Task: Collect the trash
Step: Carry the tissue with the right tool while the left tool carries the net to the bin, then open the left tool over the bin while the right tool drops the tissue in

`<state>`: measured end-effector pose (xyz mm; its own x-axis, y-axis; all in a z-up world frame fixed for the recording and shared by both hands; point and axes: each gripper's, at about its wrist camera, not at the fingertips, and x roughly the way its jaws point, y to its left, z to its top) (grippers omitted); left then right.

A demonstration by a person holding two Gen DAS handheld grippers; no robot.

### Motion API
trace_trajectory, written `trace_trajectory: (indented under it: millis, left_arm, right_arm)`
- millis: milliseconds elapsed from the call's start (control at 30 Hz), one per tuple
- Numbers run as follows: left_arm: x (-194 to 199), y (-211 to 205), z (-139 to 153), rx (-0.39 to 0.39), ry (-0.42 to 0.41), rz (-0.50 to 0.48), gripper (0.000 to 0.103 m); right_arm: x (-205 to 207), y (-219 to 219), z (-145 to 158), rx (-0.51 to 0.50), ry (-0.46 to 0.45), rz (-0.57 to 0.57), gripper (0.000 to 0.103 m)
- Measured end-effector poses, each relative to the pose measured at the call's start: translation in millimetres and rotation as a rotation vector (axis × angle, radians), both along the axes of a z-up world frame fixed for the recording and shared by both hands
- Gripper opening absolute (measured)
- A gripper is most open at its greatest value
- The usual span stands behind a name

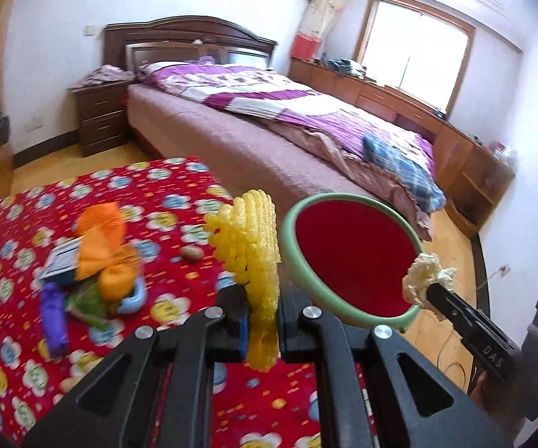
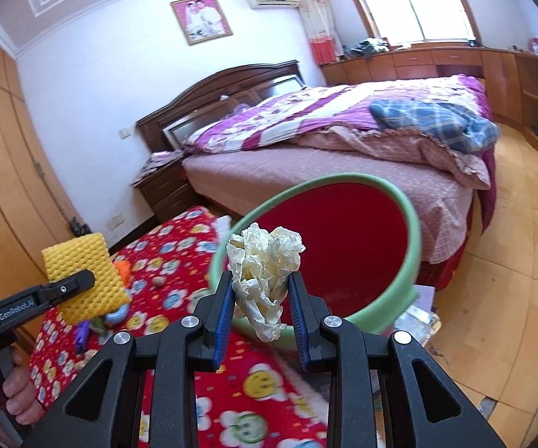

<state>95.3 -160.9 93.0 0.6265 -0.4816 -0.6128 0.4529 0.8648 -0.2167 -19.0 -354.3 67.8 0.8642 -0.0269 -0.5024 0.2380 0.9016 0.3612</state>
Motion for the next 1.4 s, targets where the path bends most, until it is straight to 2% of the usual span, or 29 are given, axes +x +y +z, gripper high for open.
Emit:
trace_trajectory:
  millis: [267,567,633,700,767,900,1167,1233,1400]
  left_arm:
    - [9,-62,-10,0.036,0.007,-0.115,0.010]
    - [24,-98,-26,0.041,0.060,-0.179,0.010]
    - [27,-100,-29,0.044,0.069,-0.177,0.015]
    - [31,-101,-31,0.044,0.076,-0.166,0.034]
    - [33,-100,-32,0.034,0.078,-0.157,0.038]
    - [38,-98,-35,0.028,0.092,-0.145,0.038]
    - [39,-86,-36,0.022,0.103,-0.101,0.038]
    - [37,-82,-36,0.023,0.100,-0.091,0.038]
    - [33,-67,-33,0.017,0.104,-0.057,0.038]
  right_arm:
    - [6,-33,-19,0.031,0.035,-0.050,0.029]
    - [16,-51,-31,0.018,0.058,-0.058,0.031]
    - [19,-53,-33,0.020,0.064,-0.054,0.033]
    - [21,-53,-36,0.022,0.068,-0.049,0.035]
    - [24,-55,-37,0.024,0.068,-0.048,0.037]
    - [29,-53,-39,0.020,0.073,-0.033,0.038]
    - [33,-53,-41,0.019,0.083,-0.022,0.053]
    - [32,-53,-41,0.017,0.083,-0.020,0.069]
    - [29,-50,-37,0.020,0.067,-0.025,0.070]
